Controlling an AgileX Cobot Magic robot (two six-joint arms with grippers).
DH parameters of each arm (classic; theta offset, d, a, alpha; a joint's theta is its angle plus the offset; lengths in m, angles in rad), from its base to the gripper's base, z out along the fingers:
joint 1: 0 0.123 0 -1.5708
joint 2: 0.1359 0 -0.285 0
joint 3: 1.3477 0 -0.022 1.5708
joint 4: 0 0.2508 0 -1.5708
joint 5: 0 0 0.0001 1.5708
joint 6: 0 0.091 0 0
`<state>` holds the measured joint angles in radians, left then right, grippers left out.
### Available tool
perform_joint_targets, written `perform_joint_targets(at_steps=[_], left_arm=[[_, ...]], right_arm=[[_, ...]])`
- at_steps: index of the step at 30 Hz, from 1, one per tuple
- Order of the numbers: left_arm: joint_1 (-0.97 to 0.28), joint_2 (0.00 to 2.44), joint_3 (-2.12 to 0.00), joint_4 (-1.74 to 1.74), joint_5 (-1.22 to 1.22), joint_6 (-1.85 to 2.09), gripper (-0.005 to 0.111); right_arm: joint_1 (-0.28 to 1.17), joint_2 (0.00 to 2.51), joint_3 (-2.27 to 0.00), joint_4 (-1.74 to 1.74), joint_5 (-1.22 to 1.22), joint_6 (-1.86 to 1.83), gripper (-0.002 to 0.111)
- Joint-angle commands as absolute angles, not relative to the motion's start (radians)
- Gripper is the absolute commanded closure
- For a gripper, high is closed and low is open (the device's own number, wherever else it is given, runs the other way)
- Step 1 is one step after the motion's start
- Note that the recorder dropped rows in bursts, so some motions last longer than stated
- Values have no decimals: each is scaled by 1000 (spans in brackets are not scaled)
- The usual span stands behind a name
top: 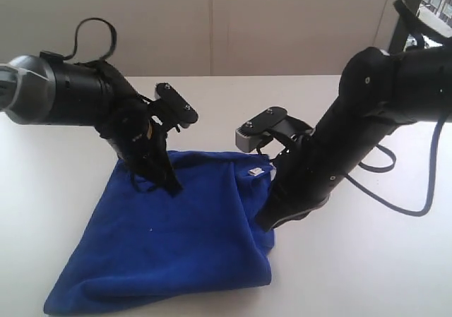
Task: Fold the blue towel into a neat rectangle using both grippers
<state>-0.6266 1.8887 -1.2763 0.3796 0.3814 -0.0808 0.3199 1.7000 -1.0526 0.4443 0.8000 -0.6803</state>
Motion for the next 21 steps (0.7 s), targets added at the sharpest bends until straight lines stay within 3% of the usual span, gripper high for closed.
perform_joint_targets(at_steps=[1,4,9,13,17,21], left_arm=[[-631,1884,-1274,-194,419,458,107],[-631,1913,-1267,-393,420,614,107],[-631,1978,-1267,-416,422,628,107],[-631,1996,-1267,-416,422,628,107],[-631,1996,-1267,-416,414,628,107],[-629,1996,-1267,-416,413,626,107]], right_arm=[[308,1689,-974,498,637,-696,108],[308,1689,-935,523,542,-696,108],[301,1719,-906,575,440,-696,108],[238,1804,-906,694,485,-741,108],[168,1839,-907,1110,684,-1130,108],[168,1883,-907,1132,674,-1150,108]])
